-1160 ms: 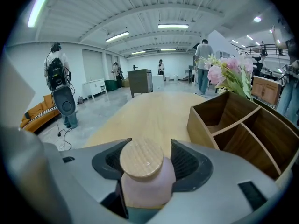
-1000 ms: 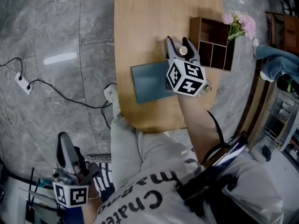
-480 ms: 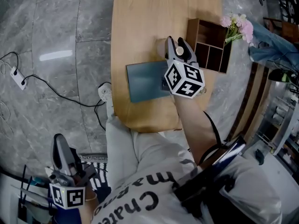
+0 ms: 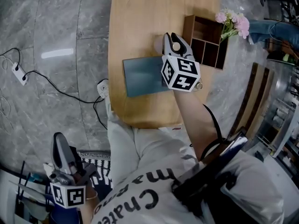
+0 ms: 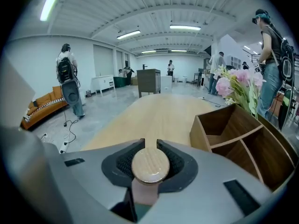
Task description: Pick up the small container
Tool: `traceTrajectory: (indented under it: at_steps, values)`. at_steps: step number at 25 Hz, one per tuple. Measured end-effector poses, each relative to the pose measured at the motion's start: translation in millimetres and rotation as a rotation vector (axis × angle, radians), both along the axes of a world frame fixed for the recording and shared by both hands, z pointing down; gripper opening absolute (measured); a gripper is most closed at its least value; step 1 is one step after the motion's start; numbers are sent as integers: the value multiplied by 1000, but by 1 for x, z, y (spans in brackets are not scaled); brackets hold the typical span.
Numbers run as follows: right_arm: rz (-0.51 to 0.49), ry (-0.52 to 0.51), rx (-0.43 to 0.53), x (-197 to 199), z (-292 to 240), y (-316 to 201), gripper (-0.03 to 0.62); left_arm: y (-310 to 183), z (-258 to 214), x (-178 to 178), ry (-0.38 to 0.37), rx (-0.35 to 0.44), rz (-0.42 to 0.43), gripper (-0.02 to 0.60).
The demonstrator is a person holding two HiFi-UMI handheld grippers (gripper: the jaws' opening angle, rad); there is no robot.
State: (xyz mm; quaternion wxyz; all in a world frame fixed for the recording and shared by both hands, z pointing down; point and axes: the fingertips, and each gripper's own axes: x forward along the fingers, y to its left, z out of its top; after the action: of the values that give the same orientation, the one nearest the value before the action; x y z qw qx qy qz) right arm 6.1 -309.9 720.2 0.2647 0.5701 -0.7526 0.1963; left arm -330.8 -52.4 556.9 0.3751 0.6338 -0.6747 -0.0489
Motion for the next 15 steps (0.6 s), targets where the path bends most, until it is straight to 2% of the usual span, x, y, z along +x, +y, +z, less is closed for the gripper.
traceTrajectory:
  at_steps: [15]
  values:
    - [-60,41,-14,-4,1,5,80,17,-11,7,-16,25,-44,14]
